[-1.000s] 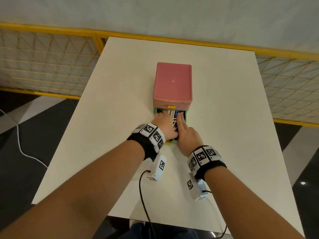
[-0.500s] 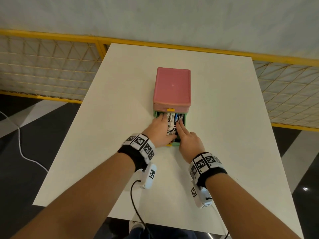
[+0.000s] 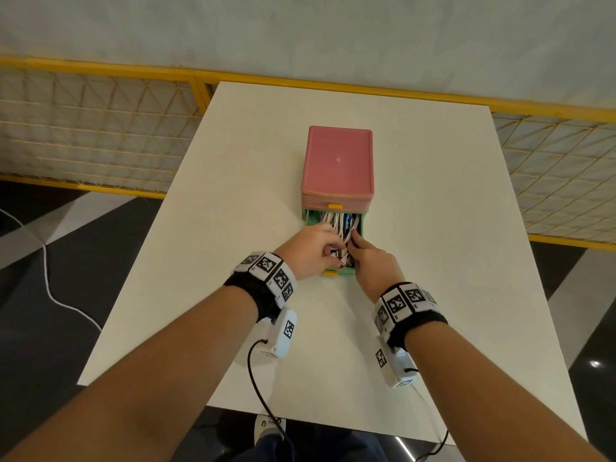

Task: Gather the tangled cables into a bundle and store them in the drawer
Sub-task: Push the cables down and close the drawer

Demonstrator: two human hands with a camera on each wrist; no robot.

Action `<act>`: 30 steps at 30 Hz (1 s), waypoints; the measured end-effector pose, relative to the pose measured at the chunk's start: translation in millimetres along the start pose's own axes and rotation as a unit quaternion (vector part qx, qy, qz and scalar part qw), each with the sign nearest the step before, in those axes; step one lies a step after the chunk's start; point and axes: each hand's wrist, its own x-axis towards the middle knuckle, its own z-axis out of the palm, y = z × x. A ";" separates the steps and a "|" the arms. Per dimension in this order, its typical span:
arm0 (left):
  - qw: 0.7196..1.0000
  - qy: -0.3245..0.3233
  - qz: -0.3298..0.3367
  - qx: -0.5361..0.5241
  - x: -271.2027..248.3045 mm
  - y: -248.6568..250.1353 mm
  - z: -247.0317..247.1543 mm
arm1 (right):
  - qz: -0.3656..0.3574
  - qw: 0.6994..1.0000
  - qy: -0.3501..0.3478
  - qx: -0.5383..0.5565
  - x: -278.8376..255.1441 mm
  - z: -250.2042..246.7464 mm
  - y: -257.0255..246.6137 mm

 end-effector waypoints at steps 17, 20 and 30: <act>0.992 -0.067 -0.077 0.076 29.2 19.8 -7.4 | -0.030 0.999 -0.033 0.012 -3.2 -7.6 4.1; 0.992 -0.048 -0.092 0.069 30.4 18.5 -3.8 | 0.000 0.998 -0.007 0.055 -4.1 -4.0 1.2; 0.992 -0.089 -0.093 0.008 34.1 9.4 -14.4 | -0.016 0.999 0.002 0.042 -18.1 5.9 0.3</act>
